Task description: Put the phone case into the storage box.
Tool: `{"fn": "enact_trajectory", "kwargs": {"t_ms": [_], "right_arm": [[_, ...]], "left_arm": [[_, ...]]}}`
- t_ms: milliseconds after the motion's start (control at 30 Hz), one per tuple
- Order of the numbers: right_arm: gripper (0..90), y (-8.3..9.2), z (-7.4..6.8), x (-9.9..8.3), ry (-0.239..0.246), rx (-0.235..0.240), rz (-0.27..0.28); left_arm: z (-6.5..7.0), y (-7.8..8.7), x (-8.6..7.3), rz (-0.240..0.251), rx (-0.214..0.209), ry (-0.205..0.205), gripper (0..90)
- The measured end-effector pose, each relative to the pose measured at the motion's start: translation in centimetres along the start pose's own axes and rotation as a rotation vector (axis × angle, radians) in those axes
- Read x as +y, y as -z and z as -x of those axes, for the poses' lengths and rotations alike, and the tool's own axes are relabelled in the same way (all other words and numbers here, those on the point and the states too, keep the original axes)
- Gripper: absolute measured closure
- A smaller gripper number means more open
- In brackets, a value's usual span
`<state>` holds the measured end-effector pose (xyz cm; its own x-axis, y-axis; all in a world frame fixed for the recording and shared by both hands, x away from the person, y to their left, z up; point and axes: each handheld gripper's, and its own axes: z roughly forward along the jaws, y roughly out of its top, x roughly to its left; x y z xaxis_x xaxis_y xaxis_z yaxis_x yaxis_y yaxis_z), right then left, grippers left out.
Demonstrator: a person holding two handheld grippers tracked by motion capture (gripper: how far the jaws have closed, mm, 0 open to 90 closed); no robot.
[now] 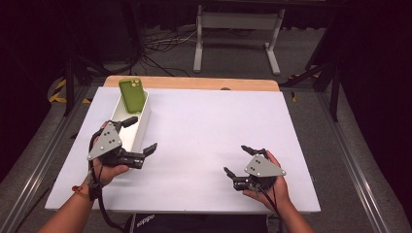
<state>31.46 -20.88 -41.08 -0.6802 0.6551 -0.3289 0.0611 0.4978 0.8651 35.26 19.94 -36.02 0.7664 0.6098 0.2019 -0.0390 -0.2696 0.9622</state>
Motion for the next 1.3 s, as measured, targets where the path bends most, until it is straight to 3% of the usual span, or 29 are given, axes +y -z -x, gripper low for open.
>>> {"fn": "enact_trajectory", "kwargs": {"t_ms": [200, 567, 733, 1300], "right_arm": [[15.3, 0.1, 0.0, 0.0, 0.001, -0.002, 0.003], [15.3, 0.4, -0.1, 0.2, 0.01, -0.004, 0.013], [15.3, 0.5, -0.2, 0.3, 0.015, -0.008, 0.02], [15.4, 1.0, -0.5, 0.5, 0.013, -0.013, 0.031]], "left_arm": [[0.7, -0.1, 0.0, -0.005, -0.006, -0.024, 4.4], [1.5, -0.3, -0.2, -0.009, -0.033, -0.033, 4.7], [2.2, -0.2, -0.1, -0.012, -0.045, -0.059, 5.0], [3.8, -0.6, -0.9, -0.026, -0.091, -0.063, 5.2]]}}
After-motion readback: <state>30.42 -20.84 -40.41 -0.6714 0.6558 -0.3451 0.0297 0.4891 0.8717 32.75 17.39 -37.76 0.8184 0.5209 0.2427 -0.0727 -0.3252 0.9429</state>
